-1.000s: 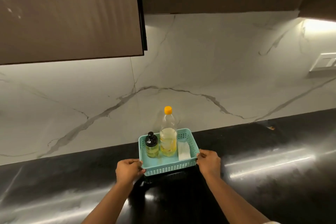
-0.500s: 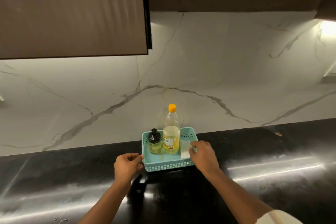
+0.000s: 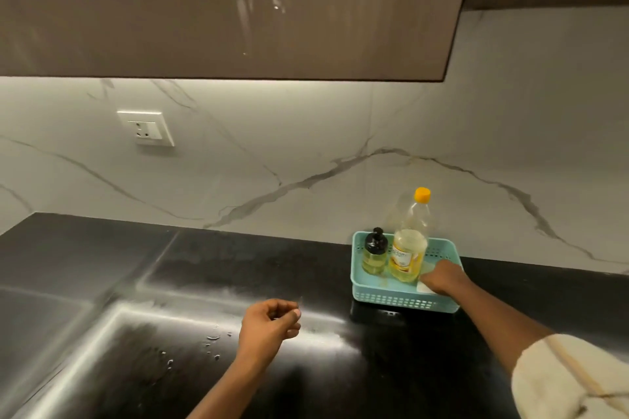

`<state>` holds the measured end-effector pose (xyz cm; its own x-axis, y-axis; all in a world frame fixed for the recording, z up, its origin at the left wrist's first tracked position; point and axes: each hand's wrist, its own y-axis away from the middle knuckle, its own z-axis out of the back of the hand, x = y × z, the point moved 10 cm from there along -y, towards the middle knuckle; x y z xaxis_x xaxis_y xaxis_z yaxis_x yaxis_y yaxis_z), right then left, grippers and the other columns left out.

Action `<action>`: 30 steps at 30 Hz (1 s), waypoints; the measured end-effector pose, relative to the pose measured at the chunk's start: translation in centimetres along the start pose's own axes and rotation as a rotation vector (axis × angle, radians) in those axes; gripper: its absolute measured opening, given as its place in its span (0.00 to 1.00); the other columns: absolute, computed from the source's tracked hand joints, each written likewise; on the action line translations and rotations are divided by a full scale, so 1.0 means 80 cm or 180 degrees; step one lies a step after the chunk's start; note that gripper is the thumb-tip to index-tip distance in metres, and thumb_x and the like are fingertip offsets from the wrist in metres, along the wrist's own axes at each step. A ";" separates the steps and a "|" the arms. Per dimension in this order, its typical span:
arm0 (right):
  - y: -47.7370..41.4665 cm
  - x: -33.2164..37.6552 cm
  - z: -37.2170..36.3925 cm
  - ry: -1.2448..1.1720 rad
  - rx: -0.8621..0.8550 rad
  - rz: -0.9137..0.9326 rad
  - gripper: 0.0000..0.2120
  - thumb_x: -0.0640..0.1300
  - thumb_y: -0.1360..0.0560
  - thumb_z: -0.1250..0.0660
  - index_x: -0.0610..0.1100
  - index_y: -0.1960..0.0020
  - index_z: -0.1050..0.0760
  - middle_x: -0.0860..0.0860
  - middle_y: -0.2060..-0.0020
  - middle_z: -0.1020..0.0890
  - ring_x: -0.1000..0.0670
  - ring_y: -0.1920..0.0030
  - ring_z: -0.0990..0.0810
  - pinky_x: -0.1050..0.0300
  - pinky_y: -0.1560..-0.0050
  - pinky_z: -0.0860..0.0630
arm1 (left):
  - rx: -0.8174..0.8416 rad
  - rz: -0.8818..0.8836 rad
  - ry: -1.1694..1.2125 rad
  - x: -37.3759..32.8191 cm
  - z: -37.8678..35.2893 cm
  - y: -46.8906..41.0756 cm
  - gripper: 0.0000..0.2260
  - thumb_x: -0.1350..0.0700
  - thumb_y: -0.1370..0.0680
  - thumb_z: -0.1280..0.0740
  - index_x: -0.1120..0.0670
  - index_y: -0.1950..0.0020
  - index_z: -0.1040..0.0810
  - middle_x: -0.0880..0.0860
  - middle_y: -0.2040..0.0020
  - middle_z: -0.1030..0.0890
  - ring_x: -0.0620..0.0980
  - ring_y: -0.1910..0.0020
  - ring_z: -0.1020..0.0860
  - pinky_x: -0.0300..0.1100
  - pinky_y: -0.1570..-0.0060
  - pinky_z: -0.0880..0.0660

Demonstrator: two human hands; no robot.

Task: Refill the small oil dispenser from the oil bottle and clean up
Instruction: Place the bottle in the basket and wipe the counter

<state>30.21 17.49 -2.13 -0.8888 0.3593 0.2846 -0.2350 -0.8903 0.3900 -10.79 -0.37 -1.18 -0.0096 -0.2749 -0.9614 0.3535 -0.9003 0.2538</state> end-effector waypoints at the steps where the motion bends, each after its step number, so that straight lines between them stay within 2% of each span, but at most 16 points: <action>1: -0.001 -0.001 0.001 -0.0022 -0.0002 -0.0039 0.23 0.50 0.20 0.30 0.36 0.31 0.24 0.40 0.36 0.18 0.42 0.38 0.18 0.53 0.43 0.21 | -0.0011 0.0016 0.0038 0.002 0.008 0.003 0.03 0.68 0.22 0.24 0.62 0.52 0.12 0.62 0.60 0.12 0.59 0.60 0.13 0.49 0.55 0.13; 4: 0.001 -0.002 0.003 0.0039 -0.0066 -0.0058 0.21 0.49 0.20 0.29 0.36 0.33 0.23 0.40 0.39 0.17 0.44 0.48 0.19 0.54 0.51 0.23 | -0.0007 0.0041 0.0170 0.008 0.022 0.012 0.03 0.69 0.22 0.25 0.63 0.51 0.13 0.67 0.57 0.13 0.59 0.61 0.14 0.54 0.51 0.13; 6: 0.003 -0.001 0.002 0.0091 -0.0022 -0.0054 0.22 0.50 0.21 0.29 0.36 0.34 0.23 0.41 0.39 0.17 0.45 0.48 0.19 0.55 0.53 0.25 | 0.0017 0.0060 0.0217 0.007 0.025 0.023 0.03 0.69 0.22 0.25 0.64 0.51 0.13 0.66 0.58 0.13 0.58 0.61 0.14 0.52 0.53 0.14; 9: 0.002 0.009 -0.010 0.0358 0.0152 0.0104 0.25 0.54 0.19 0.32 0.38 0.29 0.24 0.41 0.34 0.18 0.43 0.38 0.18 0.53 0.43 0.22 | 0.0077 0.0130 0.0256 0.011 0.025 0.036 0.03 0.68 0.22 0.24 0.63 0.51 0.12 0.63 0.57 0.11 0.58 0.60 0.12 0.46 0.58 0.13; 12: -0.003 0.024 -0.026 0.0494 0.0315 0.0256 0.29 0.58 0.16 0.39 0.41 0.23 0.29 0.41 0.27 0.23 0.41 0.30 0.22 0.50 0.30 0.26 | 0.0110 0.0179 0.0249 0.017 0.026 0.044 0.03 0.67 0.22 0.23 0.62 0.51 0.12 0.63 0.56 0.11 0.57 0.60 0.12 0.45 0.58 0.13; 15: -0.010 0.025 -0.035 0.0503 0.0317 0.0255 0.28 0.58 0.15 0.41 0.42 0.22 0.30 0.41 0.26 0.24 0.41 0.28 0.23 0.49 0.29 0.27 | 0.0130 0.0181 0.0278 0.015 0.025 0.048 0.02 0.67 0.22 0.24 0.62 0.51 0.12 0.64 0.56 0.11 0.57 0.59 0.12 0.45 0.58 0.13; 17: -0.008 0.024 -0.028 0.0466 0.0188 0.0228 0.25 0.56 0.18 0.37 0.42 0.27 0.25 0.42 0.31 0.19 0.41 0.34 0.19 0.49 0.35 0.23 | 0.0103 0.0184 0.0299 0.014 0.027 0.047 0.02 0.67 0.21 0.24 0.62 0.50 0.12 0.63 0.56 0.11 0.59 0.58 0.12 0.44 0.58 0.13; 19: 0.003 0.032 -0.009 0.0360 0.0039 0.0342 0.18 0.53 0.20 0.33 0.42 0.38 0.20 0.43 0.40 0.16 0.42 0.42 0.16 0.51 0.45 0.20 | 0.0082 0.0207 0.0335 0.015 0.028 0.044 0.03 0.66 0.21 0.25 0.62 0.49 0.12 0.63 0.55 0.11 0.62 0.55 0.12 0.46 0.56 0.13; 21: 0.027 0.043 0.027 0.0209 -0.0219 0.0498 0.10 0.50 0.21 0.31 0.43 0.54 0.22 0.46 0.55 0.17 0.46 0.54 0.17 0.54 0.59 0.24 | 0.0064 0.0213 0.0389 0.011 0.030 0.042 0.03 0.66 0.21 0.25 0.63 0.48 0.12 0.64 0.54 0.11 0.64 0.53 0.12 0.47 0.55 0.13; 23: 0.052 0.052 0.064 0.0011 -0.0619 0.0621 0.14 0.49 0.23 0.29 0.44 0.63 0.24 0.48 0.65 0.19 0.48 0.64 0.20 0.55 0.67 0.28 | 0.0062 0.0202 0.0426 0.008 0.036 0.039 0.03 0.65 0.20 0.25 0.63 0.47 0.12 0.65 0.53 0.12 0.62 0.53 0.12 0.46 0.54 0.13; 26: 0.101 0.069 0.101 -0.0428 -0.0952 0.1035 0.13 0.49 0.24 0.27 0.42 0.62 0.17 0.46 0.66 0.15 0.48 0.66 0.18 0.50 0.61 0.19 | 0.0093 0.0184 0.0423 0.006 0.050 0.035 0.05 0.63 0.20 0.26 0.62 0.46 0.13 0.63 0.51 0.11 0.62 0.51 0.12 0.47 0.51 0.13; 28: 0.145 0.079 0.109 -0.0907 -0.0979 0.1267 0.09 0.47 0.22 0.26 0.44 0.58 0.15 0.51 0.64 0.15 0.56 0.63 0.19 0.56 0.58 0.23 | 0.0044 0.0182 0.0395 0.011 0.064 0.034 0.05 0.63 0.20 0.26 0.61 0.45 0.13 0.62 0.50 0.11 0.62 0.51 0.12 0.48 0.51 0.14; 30: 0.196 0.092 0.104 -0.1412 -0.0921 0.1474 0.02 0.46 0.22 0.25 0.51 0.53 0.15 0.57 0.61 0.16 0.63 0.58 0.20 0.64 0.58 0.27 | -0.0032 0.0188 0.0391 0.016 0.081 0.033 0.04 0.64 0.19 0.27 0.61 0.46 0.13 0.62 0.49 0.11 0.63 0.52 0.12 0.47 0.53 0.13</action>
<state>23.22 8.48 13.39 -0.6927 -0.0495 0.7195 -0.0211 -0.9958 -0.0889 -15.92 -5.26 -1.06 0.1258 -0.2832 -0.9508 0.3596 -0.8802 0.3098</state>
